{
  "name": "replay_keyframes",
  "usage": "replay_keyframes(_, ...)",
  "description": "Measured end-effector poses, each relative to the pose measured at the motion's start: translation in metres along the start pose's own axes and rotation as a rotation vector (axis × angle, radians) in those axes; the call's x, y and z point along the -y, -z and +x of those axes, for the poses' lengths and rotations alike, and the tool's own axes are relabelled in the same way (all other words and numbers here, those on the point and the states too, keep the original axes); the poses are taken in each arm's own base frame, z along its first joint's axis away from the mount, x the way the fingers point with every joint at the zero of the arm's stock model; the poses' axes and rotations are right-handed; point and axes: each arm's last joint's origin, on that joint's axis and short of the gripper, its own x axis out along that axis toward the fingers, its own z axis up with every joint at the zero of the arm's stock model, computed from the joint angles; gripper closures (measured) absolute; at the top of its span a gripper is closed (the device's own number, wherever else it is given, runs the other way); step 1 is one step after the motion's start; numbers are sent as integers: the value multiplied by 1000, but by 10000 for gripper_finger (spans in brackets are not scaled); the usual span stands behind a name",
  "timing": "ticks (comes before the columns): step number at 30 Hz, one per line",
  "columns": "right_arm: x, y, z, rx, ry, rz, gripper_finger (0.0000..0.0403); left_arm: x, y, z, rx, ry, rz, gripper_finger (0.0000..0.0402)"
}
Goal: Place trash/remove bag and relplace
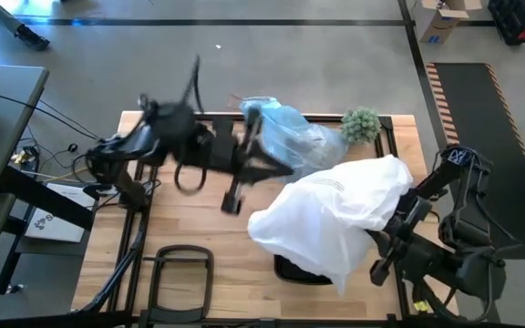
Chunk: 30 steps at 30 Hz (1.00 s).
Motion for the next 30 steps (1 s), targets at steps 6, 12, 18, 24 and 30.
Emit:
replay_keyframes(6,0,-1,-3,7,-9,-124,403,49,16,-22,-396,-166,80,402)
replay_keyframes(12,-1,0,-15,33,-43,-189,403,73,54,-19,-699,-214,86,402)
replay_keyframes(18,-2,0,-25,55,-72,-187,403,79,93,25,-745,-207,119,402)
replay_keyframes(24,-7,3,-26,58,-70,-258,403,83,147,79,-747,-96,175,402)
replay_keyframes(30,-26,12,-17,49,-66,-345,403,71,168,89,-844,-272,413,402)
